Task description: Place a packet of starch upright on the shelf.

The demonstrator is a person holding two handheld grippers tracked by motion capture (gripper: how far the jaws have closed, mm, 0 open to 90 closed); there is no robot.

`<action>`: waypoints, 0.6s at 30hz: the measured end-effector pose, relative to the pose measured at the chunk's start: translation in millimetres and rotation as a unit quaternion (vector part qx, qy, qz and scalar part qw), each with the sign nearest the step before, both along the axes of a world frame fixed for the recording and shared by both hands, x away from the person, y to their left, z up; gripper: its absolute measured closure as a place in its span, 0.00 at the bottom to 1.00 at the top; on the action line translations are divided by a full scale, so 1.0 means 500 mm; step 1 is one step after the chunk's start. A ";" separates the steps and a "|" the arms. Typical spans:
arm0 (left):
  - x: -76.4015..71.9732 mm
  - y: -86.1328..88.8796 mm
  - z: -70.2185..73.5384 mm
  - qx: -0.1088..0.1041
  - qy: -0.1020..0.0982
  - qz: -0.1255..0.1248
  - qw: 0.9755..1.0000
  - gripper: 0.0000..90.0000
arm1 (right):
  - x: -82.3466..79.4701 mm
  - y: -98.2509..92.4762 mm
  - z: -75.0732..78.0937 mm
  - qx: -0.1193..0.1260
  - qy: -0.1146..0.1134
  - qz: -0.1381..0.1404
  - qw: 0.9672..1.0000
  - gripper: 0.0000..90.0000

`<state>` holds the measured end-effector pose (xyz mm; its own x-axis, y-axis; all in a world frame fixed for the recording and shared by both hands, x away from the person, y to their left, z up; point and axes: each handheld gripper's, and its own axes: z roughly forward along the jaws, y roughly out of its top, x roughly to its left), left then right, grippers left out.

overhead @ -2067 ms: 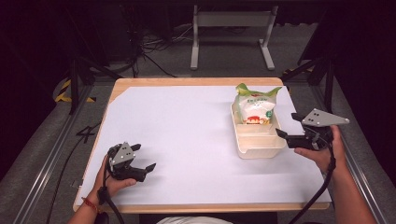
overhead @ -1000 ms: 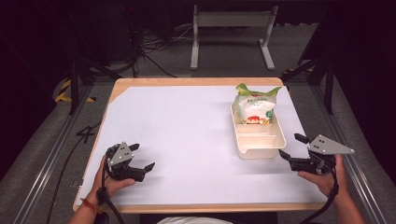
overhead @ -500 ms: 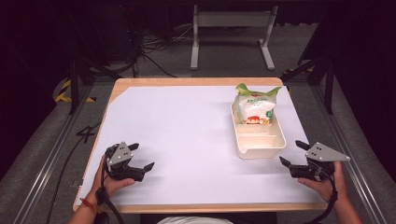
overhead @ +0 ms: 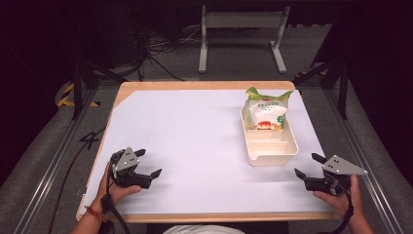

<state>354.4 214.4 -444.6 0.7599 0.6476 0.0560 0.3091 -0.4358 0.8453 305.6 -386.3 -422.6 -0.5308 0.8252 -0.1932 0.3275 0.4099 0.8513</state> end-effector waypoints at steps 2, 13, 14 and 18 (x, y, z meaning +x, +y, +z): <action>0.002 -0.001 0.000 0.002 -0.003 -0.001 1.000 0.10 | -0.003 -0.004 -0.004 0.002 -0.001 -0.003 1.000 0.19; -0.006 -0.001 0.005 -0.003 -0.012 -0.006 1.000 0.10 | -0.001 -0.015 -0.024 0.015 0.012 -0.011 1.000 0.19; -0.006 -0.002 0.005 -0.003 -0.012 -0.007 1.000 0.10 | -0.001 -0.015 -0.025 0.015 0.012 -0.012 1.000 0.19; -0.008 0.000 0.004 -0.001 -0.011 -0.008 1.000 0.10 | -0.002 -0.012 -0.026 0.015 0.010 -0.014 1.000 0.19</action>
<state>350.4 214.4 -442.6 0.7689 0.6352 0.0725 0.2826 -0.4393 0.8527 304.5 -392.2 -435.5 -0.5118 0.8446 -0.1575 0.3560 0.3753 0.8558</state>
